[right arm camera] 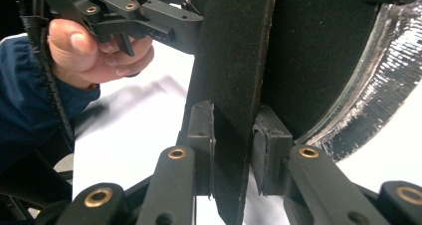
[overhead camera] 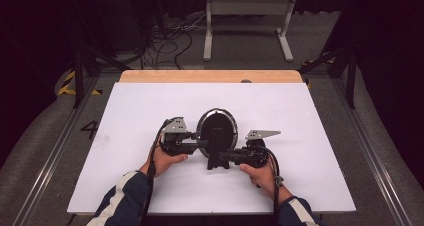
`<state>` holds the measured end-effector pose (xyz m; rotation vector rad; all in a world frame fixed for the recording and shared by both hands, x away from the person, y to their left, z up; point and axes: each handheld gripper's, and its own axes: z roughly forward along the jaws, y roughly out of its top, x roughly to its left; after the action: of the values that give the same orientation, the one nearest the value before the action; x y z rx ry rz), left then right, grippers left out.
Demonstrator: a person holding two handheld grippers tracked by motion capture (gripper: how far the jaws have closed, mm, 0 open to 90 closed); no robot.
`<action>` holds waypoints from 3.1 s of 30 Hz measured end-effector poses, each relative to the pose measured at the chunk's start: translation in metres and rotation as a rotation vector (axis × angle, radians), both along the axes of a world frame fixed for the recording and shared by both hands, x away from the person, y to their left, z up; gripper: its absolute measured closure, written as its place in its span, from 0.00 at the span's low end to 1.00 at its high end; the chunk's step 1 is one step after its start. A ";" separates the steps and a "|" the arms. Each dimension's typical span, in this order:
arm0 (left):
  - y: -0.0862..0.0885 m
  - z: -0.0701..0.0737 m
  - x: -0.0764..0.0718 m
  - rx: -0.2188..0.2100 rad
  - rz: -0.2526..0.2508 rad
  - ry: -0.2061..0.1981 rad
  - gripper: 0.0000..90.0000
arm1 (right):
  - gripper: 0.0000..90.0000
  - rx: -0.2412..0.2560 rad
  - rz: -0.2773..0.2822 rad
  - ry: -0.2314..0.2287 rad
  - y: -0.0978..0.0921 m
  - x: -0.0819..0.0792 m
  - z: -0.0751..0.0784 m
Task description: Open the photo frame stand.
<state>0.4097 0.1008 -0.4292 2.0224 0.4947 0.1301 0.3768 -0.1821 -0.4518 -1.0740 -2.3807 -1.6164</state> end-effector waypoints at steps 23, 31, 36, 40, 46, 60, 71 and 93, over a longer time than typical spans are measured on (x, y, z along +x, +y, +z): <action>-0.005 0.006 -0.007 0.082 0.101 -0.221 0.81 | 0.81 -0.028 -0.017 -0.034 0.001 -0.001 0.008; -0.012 -0.009 -0.003 0.122 0.085 -0.179 0.70 | 0.82 -0.031 -0.009 -0.032 0.002 -0.002 0.007; -0.017 -0.018 0.001 0.163 0.087 -0.157 0.71 | 0.82 -0.037 -0.006 -0.036 0.002 -0.003 0.008; -0.019 -0.021 0.003 0.174 0.106 -0.170 0.76 | 0.83 -0.052 0.000 -0.044 0.004 -0.005 0.008; -0.023 -0.020 0.004 0.201 0.112 -0.210 0.76 | 0.82 -0.057 -0.009 -0.049 0.003 -0.005 0.010; -0.034 -0.022 0.016 0.252 0.162 -0.251 0.77 | 0.82 -0.090 -0.060 -0.033 0.001 0.000 0.005; -0.033 -0.025 0.026 0.235 0.179 -0.232 0.75 | 0.82 -0.114 -0.105 -0.046 0.002 0.001 0.001; 0.063 0.000 -0.040 0.188 0.169 -0.191 0.34 | 0.98 -0.248 -0.107 -0.320 -0.006 -0.038 0.042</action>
<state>0.3694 0.1634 -0.4295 2.1217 0.5474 0.4842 0.3393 -0.1878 -0.4099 -1.0653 -2.8394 -1.6709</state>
